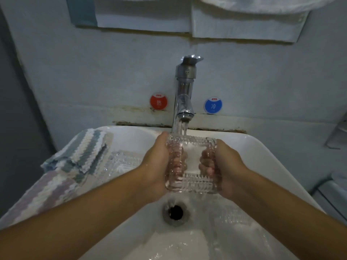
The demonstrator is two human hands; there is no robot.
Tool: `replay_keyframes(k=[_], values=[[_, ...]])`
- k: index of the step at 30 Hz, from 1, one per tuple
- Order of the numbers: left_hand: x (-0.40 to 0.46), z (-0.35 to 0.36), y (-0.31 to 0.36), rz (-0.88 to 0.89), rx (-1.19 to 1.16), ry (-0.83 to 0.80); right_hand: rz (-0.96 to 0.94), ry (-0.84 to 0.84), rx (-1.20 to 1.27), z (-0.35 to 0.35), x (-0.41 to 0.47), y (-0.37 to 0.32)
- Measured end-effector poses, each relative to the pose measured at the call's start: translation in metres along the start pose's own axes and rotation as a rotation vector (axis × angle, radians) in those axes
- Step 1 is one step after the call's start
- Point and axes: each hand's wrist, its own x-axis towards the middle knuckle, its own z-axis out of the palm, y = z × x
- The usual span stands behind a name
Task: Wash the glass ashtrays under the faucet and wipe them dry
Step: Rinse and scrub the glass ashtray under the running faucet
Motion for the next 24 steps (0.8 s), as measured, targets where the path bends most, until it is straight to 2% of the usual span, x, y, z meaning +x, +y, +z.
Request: replay_keyframes(k=[2,4,6,8,12,14,19,24], values=[[0.0,0.003,-0.004,0.072,0.085,0.025,-0.013,0.026,-0.002,0.001,0.0,0.001],[0.0,0.008,-0.012,0.254,0.275,0.157,-0.068,0.081,-0.047,0.002,0.001,0.002],[0.0,0.011,-0.019,0.36,0.369,0.236,-0.112,0.108,-0.05,0.002,0.001,0.004],[0.0,0.01,-0.018,0.347,0.344,0.23,-0.111,0.09,-0.03,0.002,0.001,0.004],[0.002,0.001,-0.005,0.109,0.177,0.174,-0.049,0.03,-0.039,0.002,0.002,0.005],[0.002,0.001,-0.006,0.07,0.129,0.119,-0.042,0.035,-0.027,0.002,0.003,0.006],[0.0,0.009,-0.013,0.226,0.327,0.251,-0.113,0.112,-0.007,0.002,0.005,0.009],[-0.003,0.009,-0.001,0.316,0.433,0.318,-0.116,-0.111,0.102,-0.002,0.012,0.006]])
